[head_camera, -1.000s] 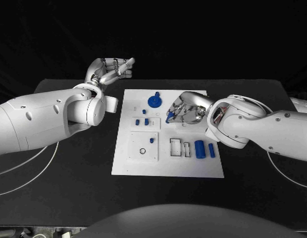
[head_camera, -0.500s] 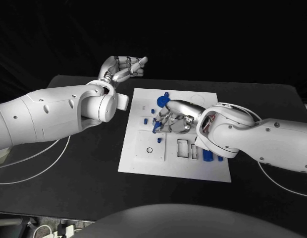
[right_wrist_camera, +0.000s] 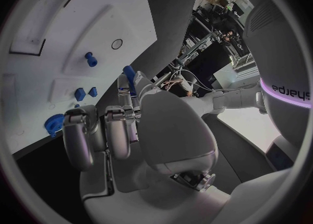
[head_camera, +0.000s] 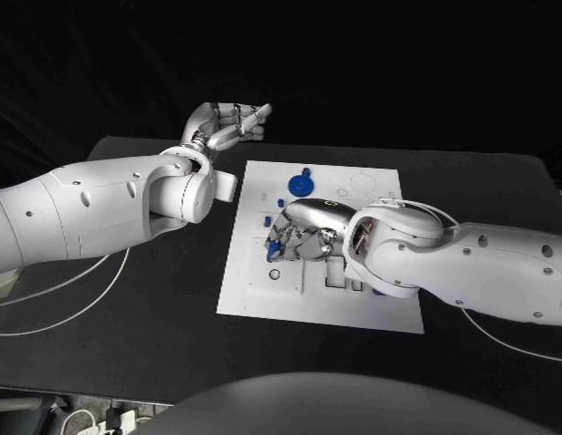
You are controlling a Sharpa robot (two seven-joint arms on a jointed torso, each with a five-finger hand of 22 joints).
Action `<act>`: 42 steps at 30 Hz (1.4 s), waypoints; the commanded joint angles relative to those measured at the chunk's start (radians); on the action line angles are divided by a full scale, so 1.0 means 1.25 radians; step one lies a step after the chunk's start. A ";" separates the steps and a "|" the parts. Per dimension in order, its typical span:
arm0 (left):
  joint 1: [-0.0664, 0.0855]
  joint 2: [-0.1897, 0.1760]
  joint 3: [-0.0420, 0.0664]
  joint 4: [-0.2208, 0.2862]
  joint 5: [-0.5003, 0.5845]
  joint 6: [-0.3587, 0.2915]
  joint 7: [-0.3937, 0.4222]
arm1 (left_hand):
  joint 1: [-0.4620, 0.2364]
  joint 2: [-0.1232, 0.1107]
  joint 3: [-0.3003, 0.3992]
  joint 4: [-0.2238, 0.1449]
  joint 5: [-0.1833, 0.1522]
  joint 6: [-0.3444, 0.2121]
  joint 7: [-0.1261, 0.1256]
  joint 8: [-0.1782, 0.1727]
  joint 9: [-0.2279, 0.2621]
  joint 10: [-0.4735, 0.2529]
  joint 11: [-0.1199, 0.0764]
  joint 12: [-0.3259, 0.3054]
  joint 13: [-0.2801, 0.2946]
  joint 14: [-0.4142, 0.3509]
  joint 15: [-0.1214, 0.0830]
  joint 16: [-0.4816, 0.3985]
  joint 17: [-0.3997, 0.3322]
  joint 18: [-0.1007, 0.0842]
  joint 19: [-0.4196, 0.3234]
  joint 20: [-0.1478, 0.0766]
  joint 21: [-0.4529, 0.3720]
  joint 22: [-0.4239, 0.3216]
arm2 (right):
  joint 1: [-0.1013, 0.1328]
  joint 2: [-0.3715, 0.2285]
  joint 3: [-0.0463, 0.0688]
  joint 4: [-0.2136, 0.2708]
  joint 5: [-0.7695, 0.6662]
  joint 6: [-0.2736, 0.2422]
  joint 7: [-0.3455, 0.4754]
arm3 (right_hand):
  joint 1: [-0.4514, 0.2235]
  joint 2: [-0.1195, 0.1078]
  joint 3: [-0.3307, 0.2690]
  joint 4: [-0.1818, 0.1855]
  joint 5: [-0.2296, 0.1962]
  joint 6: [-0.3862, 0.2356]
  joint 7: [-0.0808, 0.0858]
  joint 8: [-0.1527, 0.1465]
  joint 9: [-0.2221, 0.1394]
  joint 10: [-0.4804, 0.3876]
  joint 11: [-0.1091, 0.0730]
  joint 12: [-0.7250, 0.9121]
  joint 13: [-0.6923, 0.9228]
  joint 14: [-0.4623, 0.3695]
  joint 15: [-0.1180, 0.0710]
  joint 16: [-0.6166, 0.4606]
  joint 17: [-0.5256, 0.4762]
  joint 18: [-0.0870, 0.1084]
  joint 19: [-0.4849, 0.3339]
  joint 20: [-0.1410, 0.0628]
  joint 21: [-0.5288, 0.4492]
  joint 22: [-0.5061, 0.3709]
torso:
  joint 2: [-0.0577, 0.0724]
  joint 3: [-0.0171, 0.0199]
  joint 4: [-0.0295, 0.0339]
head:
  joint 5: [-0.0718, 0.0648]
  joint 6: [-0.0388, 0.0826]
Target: Assemble the parts on the task board
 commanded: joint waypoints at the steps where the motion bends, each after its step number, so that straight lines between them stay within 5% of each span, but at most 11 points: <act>1: 0.000 0.001 0.001 0.003 0.001 0.010 0.006 | 0.002 0.008 0.005 0.001 -0.001 -0.005 0.002 0.003 0.001 -0.006 -0.001 0.003 0.000 -0.006 0.002 0.004 -0.001 0.008 0.005 0.001 -0.001 -0.001 | -0.005 0.005 0.000 -0.005 -0.059 0.049 -0.010 | 0.005 -0.001 0.007 0.000 0.004 0.011 0.000 0.002 0.006 -0.004 0.004 -0.003 -0.001 0.086 0.006 0.003 0.211 -0.005 0.084 0.003 0.004 0.211 | 0.000 0.0002 -0.0004 | -0.002 0.000; 14: 0.000 0.000 0.001 0.004 0.001 0.010 0.007 | 0.002 0.008 0.005 0.001 -0.001 -0.005 0.002 0.003 0.001 -0.006 -0.001 0.003 0.000 -0.006 0.002 0.004 -0.001 0.008 0.005 0.001 -0.001 -0.001 | -0.017 0.019 0.000 -0.016 -0.089 0.091 -0.037 | 0.007 -0.001 0.010 -0.001 0.004 0.009 0.001 -0.001 0.006 -0.007 0.005 -0.004 -0.001 0.086 0.006 0.003 0.211 -0.005 0.084 0.005 0.004 0.211 | 0.000 0.0006 -0.0009 | -0.012 0.000; 42: 0.000 -0.002 0.001 0.004 0.000 0.011 0.008 | 0.004 0.011 0.005 0.001 0.000 -0.006 0.002 0.004 0.001 -0.006 -0.001 0.004 0.000 -0.007 0.002 0.006 -0.003 0.008 0.005 0.002 -0.002 -0.004 | -0.027 0.041 0.000 -0.040 -0.123 0.083 -0.028 | 0.007 -0.004 0.012 -0.001 0.004 0.004 0.004 -0.006 0.004 -0.016 0.007 -0.004 -0.001 0.086 0.009 0.003 0.211 -0.005 0.084 0.007 0.004 0.211 | 0.000 0.0009 -0.0002 | -0.029 0.000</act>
